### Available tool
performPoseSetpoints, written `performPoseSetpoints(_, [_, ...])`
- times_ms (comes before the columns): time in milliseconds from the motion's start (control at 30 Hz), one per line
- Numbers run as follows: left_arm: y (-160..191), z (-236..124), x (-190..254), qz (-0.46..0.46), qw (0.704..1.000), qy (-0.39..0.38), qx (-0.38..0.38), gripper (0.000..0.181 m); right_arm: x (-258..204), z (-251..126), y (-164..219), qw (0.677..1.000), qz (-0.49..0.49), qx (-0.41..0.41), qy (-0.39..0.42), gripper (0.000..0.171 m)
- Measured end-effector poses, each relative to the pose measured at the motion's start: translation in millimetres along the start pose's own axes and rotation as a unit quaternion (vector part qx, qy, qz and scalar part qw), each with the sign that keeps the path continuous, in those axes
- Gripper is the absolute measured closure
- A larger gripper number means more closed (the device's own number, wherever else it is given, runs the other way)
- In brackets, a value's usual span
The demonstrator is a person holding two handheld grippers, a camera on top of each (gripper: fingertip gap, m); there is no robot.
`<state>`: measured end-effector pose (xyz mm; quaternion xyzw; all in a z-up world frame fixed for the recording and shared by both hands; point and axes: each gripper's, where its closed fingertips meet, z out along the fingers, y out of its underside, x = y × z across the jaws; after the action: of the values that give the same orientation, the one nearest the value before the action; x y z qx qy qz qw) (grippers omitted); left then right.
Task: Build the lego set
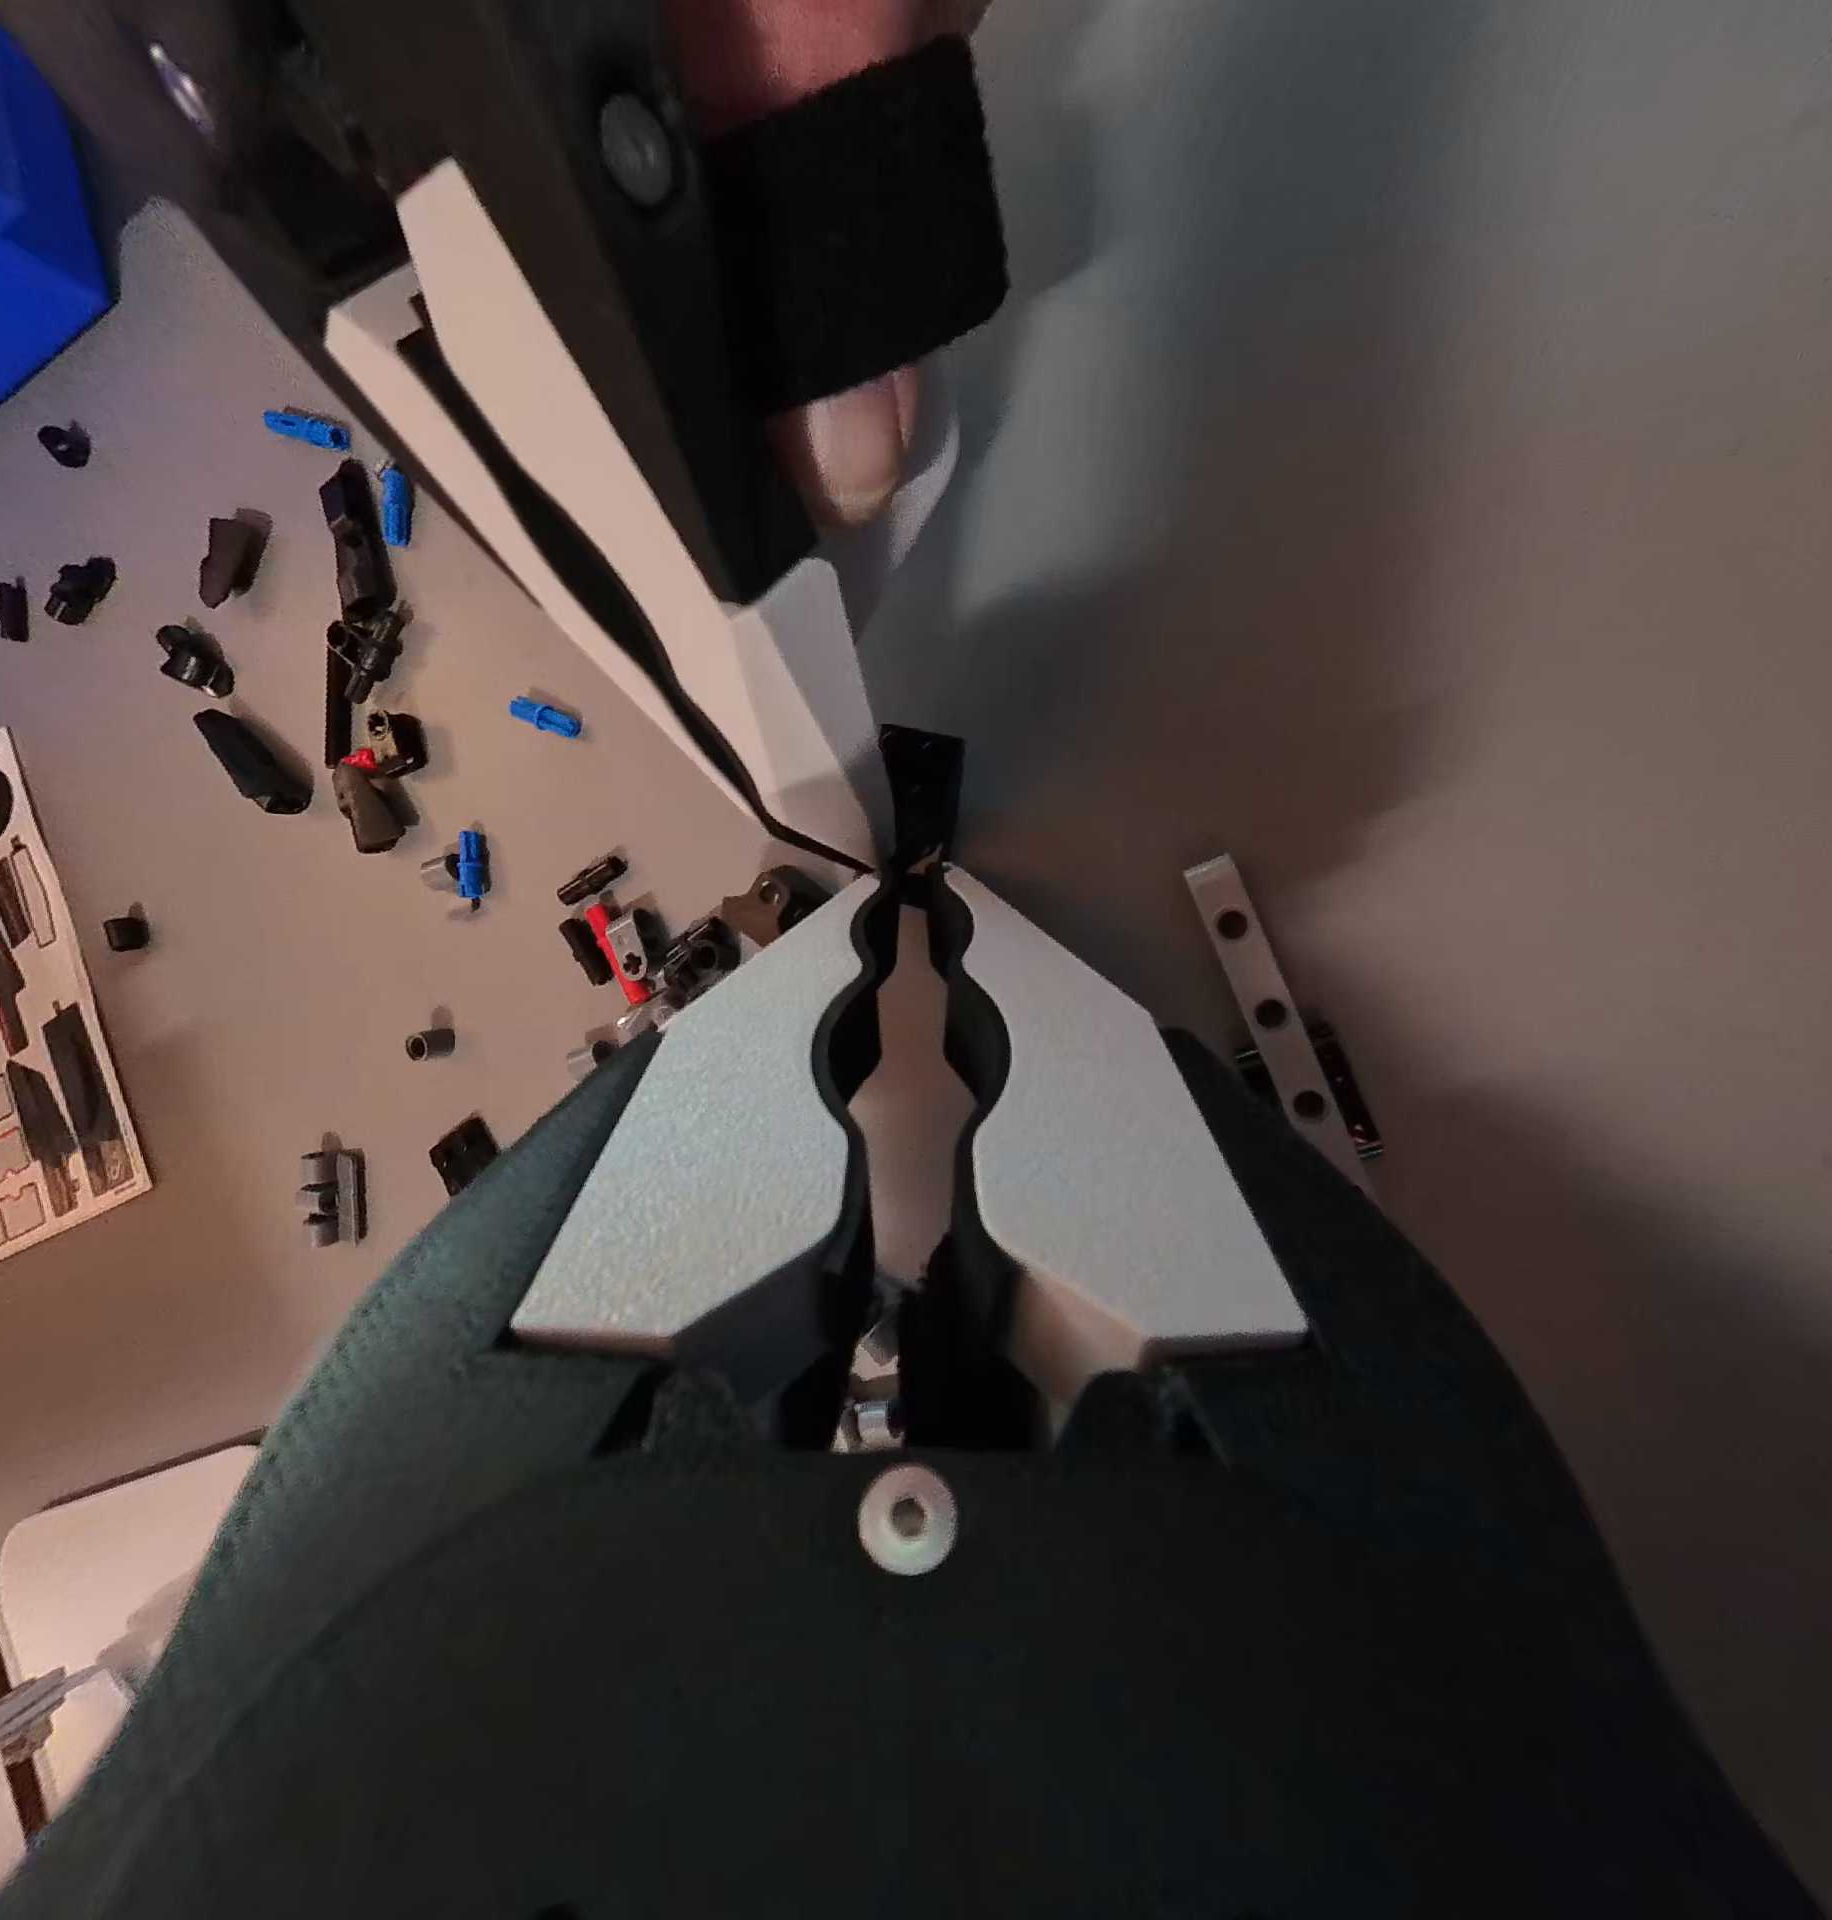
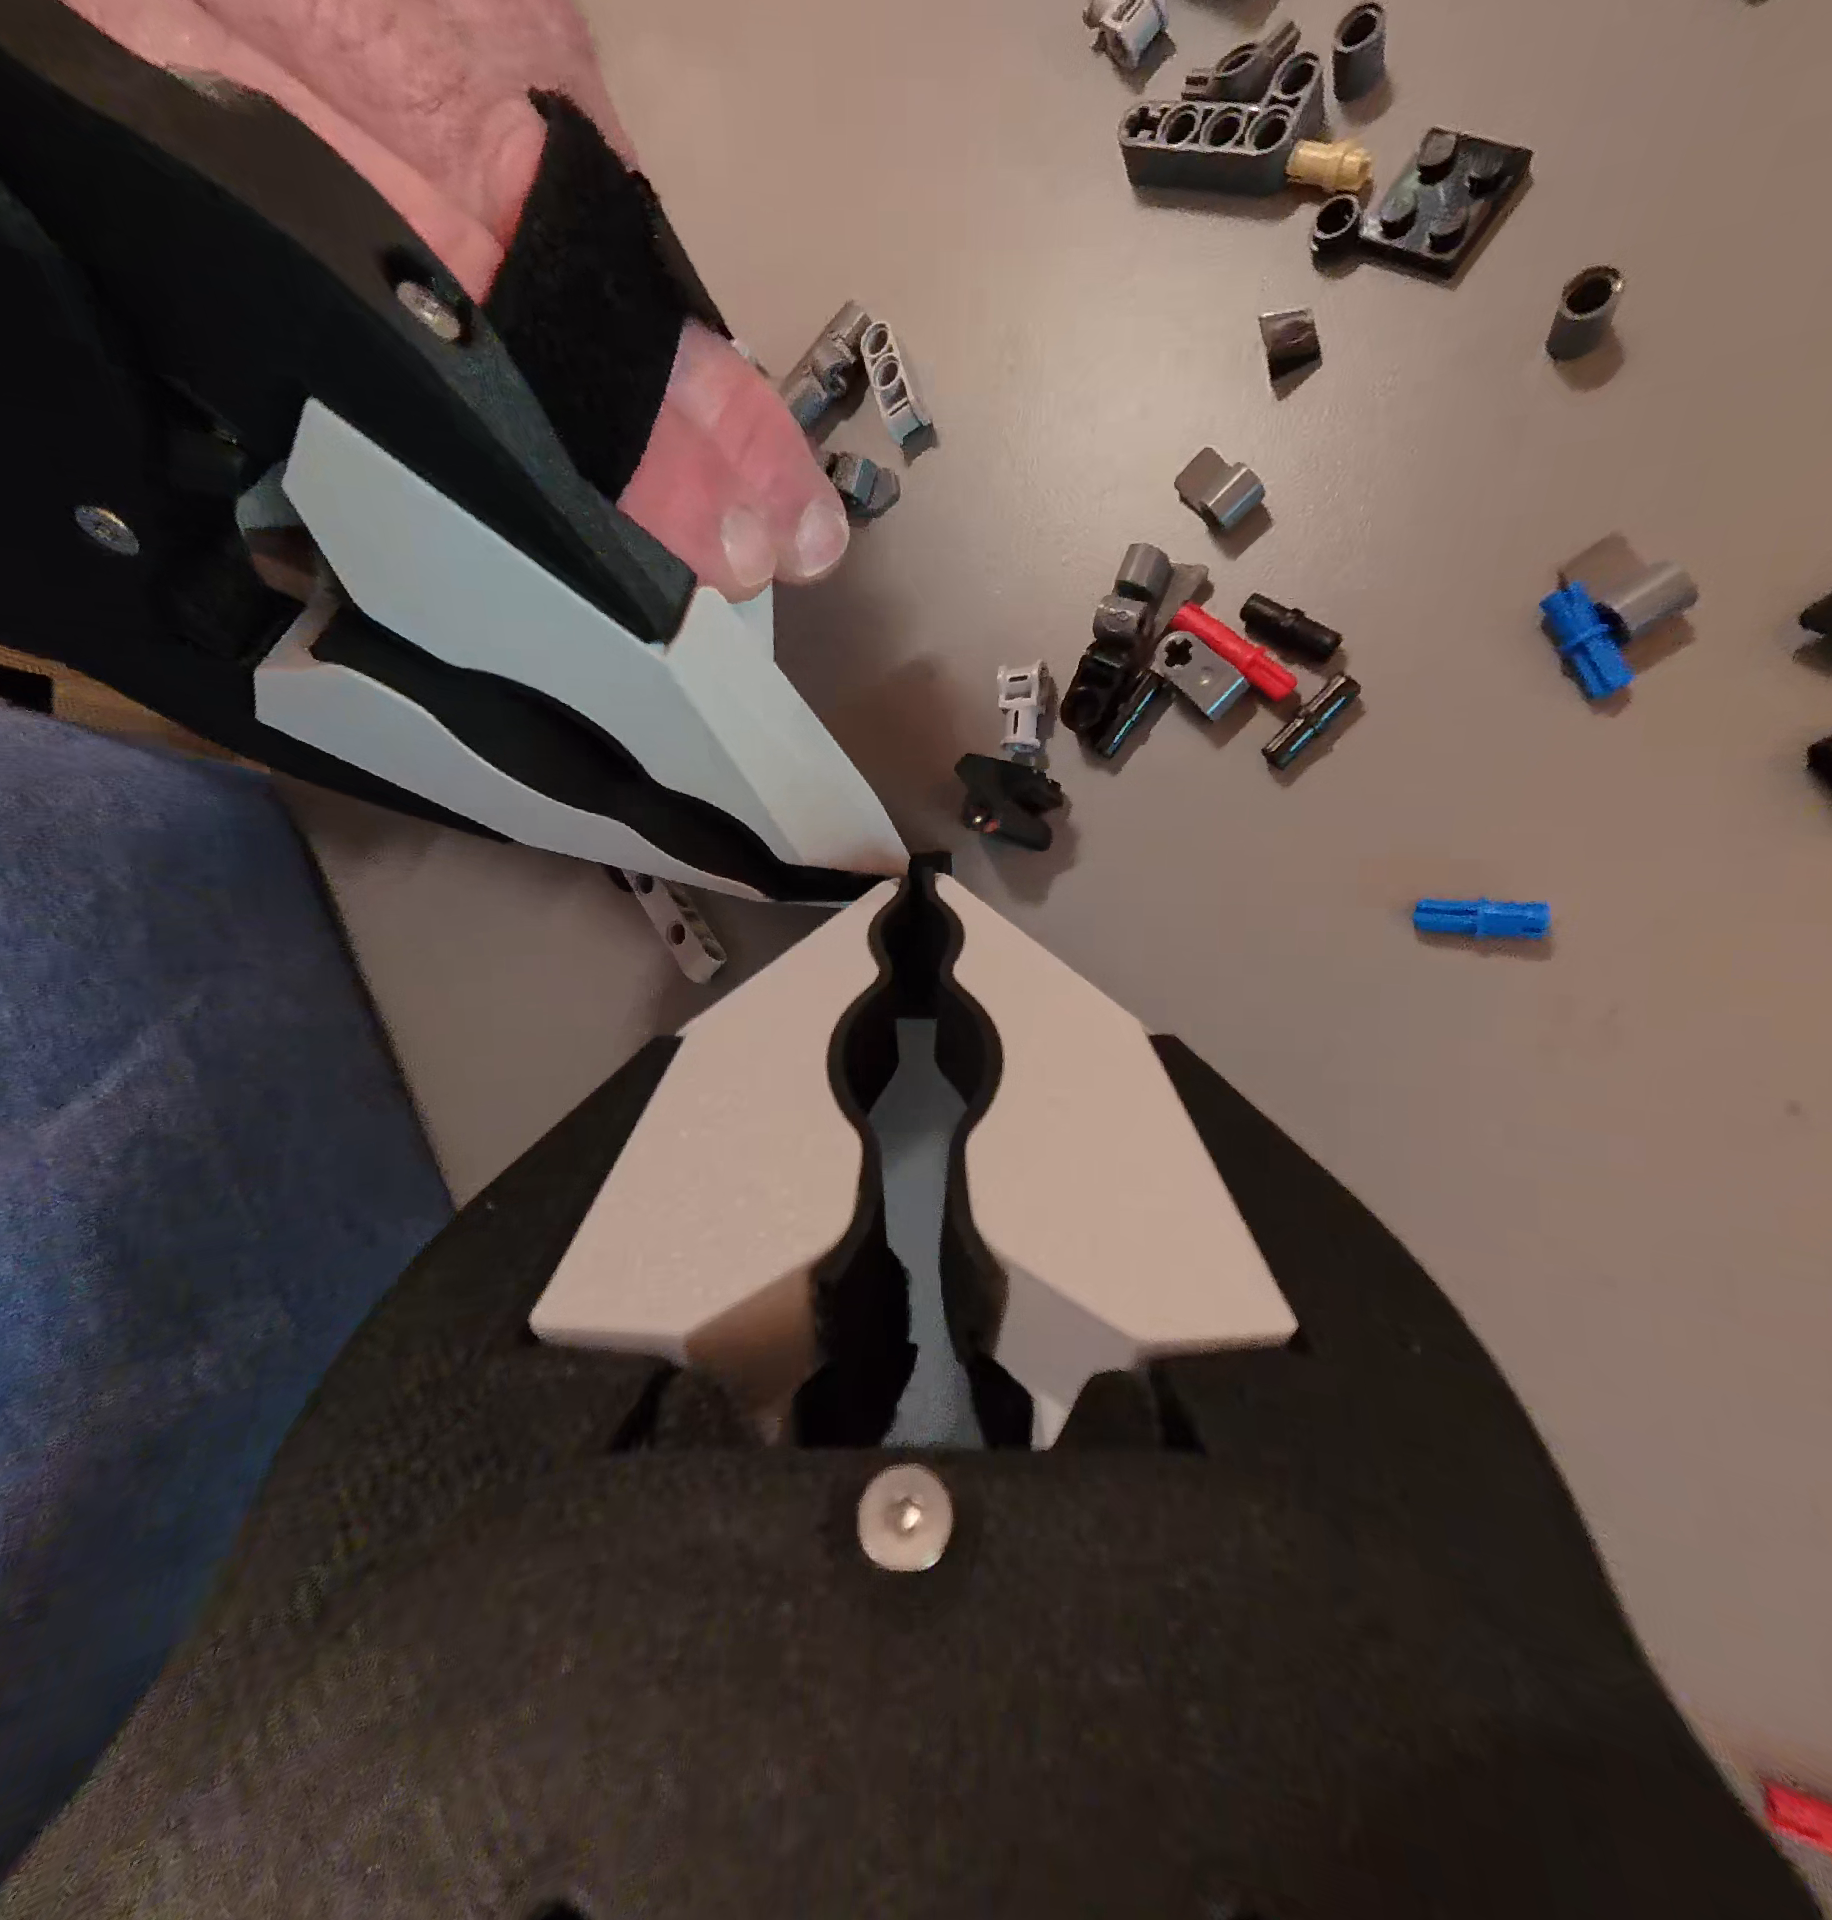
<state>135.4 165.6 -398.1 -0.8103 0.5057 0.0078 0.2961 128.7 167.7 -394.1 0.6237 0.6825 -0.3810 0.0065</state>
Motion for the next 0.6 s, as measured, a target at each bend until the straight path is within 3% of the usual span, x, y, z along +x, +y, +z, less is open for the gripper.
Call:
performPoseSetpoints(400, [1.4, -0.5, -0.8, -0.03, 0.999, 0.013, 0.015, 0.178, 0.5, 2.5, -0.3, 0.995, 0.004, -0.098, 0.0, 0.171])
performPoseSetpoints(600, [1.4, -1.1, -1.3, -0.03, 0.999, -0.011, 0.016, 0.178, 0.6, 2.4, -0.3, 0.996, -0.005, -0.089, 0.011, 0.171])
